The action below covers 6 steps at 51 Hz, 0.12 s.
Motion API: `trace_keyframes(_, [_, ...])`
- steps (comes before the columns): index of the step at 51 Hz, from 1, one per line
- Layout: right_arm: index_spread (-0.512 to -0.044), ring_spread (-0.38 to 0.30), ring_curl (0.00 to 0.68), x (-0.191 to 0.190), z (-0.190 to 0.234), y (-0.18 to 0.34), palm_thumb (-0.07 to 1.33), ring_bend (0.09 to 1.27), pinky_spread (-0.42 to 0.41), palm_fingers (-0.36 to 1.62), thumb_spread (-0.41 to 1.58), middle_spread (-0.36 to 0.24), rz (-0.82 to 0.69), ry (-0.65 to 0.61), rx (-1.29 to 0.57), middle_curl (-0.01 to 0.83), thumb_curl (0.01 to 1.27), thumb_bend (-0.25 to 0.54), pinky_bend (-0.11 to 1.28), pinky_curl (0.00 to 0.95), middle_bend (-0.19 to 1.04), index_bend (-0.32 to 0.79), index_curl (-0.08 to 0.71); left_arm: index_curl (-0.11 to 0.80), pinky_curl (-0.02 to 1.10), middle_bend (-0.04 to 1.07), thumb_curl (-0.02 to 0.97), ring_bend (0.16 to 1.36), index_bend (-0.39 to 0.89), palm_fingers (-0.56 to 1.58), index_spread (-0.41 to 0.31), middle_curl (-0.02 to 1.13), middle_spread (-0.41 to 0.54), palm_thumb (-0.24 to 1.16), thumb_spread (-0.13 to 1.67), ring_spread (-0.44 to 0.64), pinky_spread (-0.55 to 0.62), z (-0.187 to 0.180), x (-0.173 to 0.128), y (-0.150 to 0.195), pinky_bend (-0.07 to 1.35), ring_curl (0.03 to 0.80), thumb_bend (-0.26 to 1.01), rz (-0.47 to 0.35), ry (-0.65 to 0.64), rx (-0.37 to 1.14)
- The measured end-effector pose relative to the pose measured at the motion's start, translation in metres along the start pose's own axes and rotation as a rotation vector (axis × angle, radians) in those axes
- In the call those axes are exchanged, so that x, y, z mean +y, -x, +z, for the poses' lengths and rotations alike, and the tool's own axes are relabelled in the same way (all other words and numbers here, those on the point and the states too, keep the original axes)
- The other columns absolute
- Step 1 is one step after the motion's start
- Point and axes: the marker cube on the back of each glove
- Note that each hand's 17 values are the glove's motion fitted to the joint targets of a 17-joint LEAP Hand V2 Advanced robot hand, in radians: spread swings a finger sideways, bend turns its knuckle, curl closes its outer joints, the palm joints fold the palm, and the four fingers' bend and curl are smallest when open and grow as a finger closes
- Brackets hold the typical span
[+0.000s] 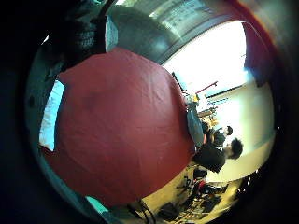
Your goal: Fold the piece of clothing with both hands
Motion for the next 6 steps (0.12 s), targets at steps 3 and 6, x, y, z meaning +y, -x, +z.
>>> trace_keyframes(3, [-0.268, 0.115, 0.328, 0.012, 0.007, -0.004, 0.71, 0.43, 0.231, 0.29, 1.30, 0.025, 0.020, 0.079, 0.002, 0.327, 0.36, 0.018, 0.74, 0.353, 0.18, 0.13, 0.245, 0.342, 0.32, 0.18, 0.280, 0.57, 0.15, 0.31, -0.082, 0.39, -0.017, 0.38, 1.28, 0.16, 0.36, 0.002, -0.004, 0.001, 0.43, 0.317, -0.01, 0.007, -0.040, -0.027])
trace_keyframes(6, [-0.268, 0.115, 0.329, -0.008, 0.013, -0.007, 0.71, 0.43, 0.231, 0.29, 1.30, 0.025, 0.028, -0.074, 0.014, 0.327, 0.36, 0.009, 0.74, 0.353, 0.18, 0.13, 0.246, 0.346, 0.32, 0.18, 0.280, 0.57, 0.15, 0.31, -0.082, 0.39, -0.017, 0.38, 1.29, 0.15, 0.36, 0.004, 0.002, -0.002, 0.42, 0.318, -0.01, 0.012, -0.013, -0.016])
